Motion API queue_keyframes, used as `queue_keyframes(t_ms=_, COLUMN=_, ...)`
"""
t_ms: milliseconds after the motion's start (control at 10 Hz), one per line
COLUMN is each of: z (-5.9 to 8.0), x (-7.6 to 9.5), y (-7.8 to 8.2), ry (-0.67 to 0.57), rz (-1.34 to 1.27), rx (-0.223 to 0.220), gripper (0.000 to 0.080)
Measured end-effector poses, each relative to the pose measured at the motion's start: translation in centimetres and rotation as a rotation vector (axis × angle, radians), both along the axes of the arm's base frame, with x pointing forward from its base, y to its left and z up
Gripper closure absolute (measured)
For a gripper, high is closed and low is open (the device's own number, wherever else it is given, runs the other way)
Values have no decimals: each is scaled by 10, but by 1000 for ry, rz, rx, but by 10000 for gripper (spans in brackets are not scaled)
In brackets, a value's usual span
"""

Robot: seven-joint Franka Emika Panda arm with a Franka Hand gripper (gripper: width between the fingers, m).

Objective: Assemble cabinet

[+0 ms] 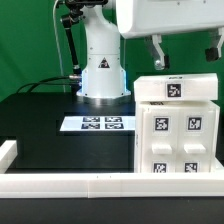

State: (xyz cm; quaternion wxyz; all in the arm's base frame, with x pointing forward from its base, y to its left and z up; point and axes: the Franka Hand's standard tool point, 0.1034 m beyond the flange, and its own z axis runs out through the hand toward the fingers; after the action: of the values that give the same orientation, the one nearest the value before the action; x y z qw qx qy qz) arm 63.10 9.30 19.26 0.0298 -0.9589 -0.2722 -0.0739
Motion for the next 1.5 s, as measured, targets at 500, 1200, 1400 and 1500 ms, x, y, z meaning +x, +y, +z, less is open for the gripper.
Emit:
queue_keyframes(t_ms=500, z=-8, x=-5, y=-1, ry=-19, rz=344, rx=-56, gripper=2)
queue_keyframes(t_ms=1200, z=-38, x=-11, y=-5, ry=11, rz=449, rx=-76, gripper=2)
queue_keyframes(t_ms=1400, z=-40, x=-11, y=-5, ry=14, rz=449, rx=-76, gripper=14)
queue_keyframes(t_ms=1500, z=-40, x=-11, y=-5, ry=14, rz=448, rx=-76, gripper=14)
